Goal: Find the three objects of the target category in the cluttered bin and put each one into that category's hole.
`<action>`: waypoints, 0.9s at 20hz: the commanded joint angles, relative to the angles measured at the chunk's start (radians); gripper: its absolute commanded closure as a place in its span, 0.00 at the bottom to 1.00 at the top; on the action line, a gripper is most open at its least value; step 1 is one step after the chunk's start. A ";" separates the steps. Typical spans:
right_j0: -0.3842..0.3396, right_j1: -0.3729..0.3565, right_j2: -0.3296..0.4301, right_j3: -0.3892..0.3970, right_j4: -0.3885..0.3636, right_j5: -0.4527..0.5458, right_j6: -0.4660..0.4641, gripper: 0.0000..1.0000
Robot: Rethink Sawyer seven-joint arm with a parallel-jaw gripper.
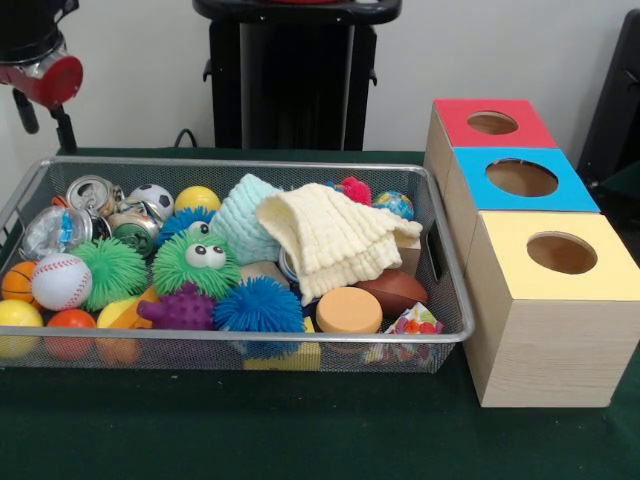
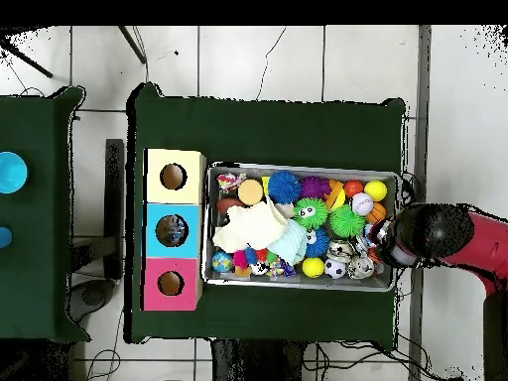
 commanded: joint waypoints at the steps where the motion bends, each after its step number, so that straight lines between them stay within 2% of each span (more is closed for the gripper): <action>1: -0.182 -0.021 0.233 0.123 0.016 -0.019 -0.579 0.00; 8: -0.235 0.001 0.281 0.141 -0.028 -0.035 -0.538 0.00; 14: -0.287 -0.014 0.246 0.194 -0.061 -0.072 -0.513 0.00; 18: -0.310 -0.008 0.211 0.259 -0.073 -0.134 -0.437 0.00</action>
